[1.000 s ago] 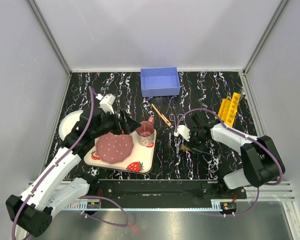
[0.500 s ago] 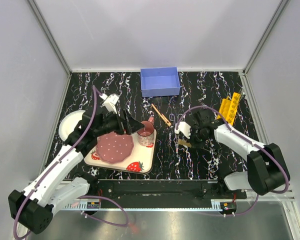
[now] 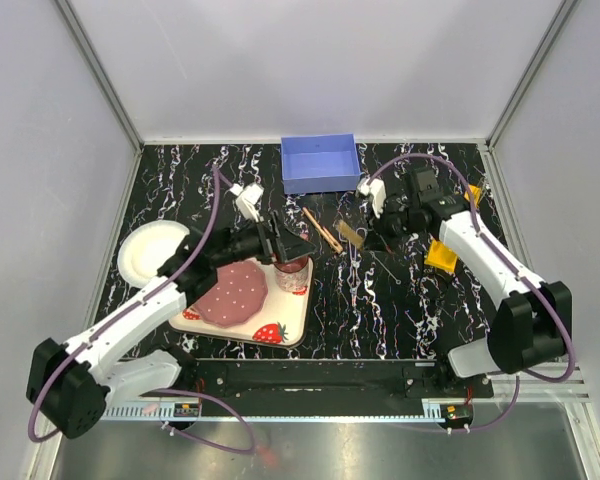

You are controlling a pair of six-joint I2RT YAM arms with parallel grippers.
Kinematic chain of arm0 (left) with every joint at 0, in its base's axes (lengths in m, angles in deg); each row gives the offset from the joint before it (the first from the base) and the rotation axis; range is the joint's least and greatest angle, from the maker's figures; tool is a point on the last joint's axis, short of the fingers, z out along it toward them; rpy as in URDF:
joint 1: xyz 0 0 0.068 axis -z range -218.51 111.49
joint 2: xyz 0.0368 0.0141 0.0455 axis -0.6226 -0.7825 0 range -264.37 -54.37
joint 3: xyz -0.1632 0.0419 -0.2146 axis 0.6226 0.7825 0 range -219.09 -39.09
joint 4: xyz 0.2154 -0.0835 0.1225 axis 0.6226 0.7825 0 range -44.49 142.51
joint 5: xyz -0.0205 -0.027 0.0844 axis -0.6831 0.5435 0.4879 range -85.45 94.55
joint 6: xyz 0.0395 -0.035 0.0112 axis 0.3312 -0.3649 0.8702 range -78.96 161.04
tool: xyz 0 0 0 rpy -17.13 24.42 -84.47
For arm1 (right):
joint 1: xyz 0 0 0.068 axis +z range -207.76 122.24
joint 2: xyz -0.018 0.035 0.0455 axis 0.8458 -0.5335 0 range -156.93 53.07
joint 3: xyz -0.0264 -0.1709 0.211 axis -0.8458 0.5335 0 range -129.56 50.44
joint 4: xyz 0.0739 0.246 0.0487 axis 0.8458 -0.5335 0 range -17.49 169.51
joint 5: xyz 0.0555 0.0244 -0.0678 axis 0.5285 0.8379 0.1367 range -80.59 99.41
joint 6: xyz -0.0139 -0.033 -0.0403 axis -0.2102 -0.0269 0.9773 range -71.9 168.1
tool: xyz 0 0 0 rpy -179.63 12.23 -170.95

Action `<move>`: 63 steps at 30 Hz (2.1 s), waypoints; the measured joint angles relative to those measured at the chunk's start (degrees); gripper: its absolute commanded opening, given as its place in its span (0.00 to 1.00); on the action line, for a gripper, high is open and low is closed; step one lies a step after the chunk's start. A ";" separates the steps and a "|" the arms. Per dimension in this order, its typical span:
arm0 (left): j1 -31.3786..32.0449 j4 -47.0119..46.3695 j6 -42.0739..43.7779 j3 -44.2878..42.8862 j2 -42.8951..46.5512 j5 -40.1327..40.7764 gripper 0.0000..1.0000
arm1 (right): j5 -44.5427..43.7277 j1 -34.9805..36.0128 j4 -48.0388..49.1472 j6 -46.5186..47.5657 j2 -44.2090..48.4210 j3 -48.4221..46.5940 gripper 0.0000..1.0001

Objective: Organize the chemistry lab equipment

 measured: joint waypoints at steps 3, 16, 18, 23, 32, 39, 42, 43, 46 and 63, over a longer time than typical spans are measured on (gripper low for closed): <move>3.48 -4.68 -2.56 -0.04 -3.82 2.56 0.99 | 7.34 -1.38 -0.39 -6.19 -3.28 -4.22 0.05; 11.78 -8.55 -8.02 -7.76 -22.03 16.59 0.81 | 23.34 -3.52 15.58 -44.22 -14.38 -6.43 0.07; 12.68 -8.04 -8.55 -9.51 -24.02 18.08 0.74 | 23.89 -3.61 19.50 -49.27 -14.38 -5.14 0.07; 14.38 -7.58 -10.14 -12.24 -27.82 20.26 0.53 | 24.65 -4.44 27.26 -58.69 -14.38 -0.92 0.08; 14.99 -5.29 -11.15 -14.93 -33.00 21.29 0.14 | 25.03 -5.90 34.80 -66.10 -14.34 1.44 0.08; 15.10 -4.81 -10.73 -16.15 -33.33 21.18 0.00 | 25.18 -5.95 37.07 -66.93 -13.29 2.73 0.31; 14.88 -4.85 -9.90 -16.06 -33.11 21.07 0.00 | 26.14 -6.43 36.57 -64.94 -12.13 2.64 0.66; 14.62 -4.79 -9.62 -15.85 -32.79 20.92 0.00 | 26.56 -6.67 35.69 -63.56 -11.76 2.54 0.83; 12.00 -4.42 -8.39 -14.73 -30.75 19.47 0.00 | 27.41 -8.17 27.71 -53.72 -10.43 -0.52 0.99; -9.79 7.89 -8.33 -36.46 -41.59 7.21 0.00 | 23.04 -20.94 9.40 -24.11 13.94 3.04 1.00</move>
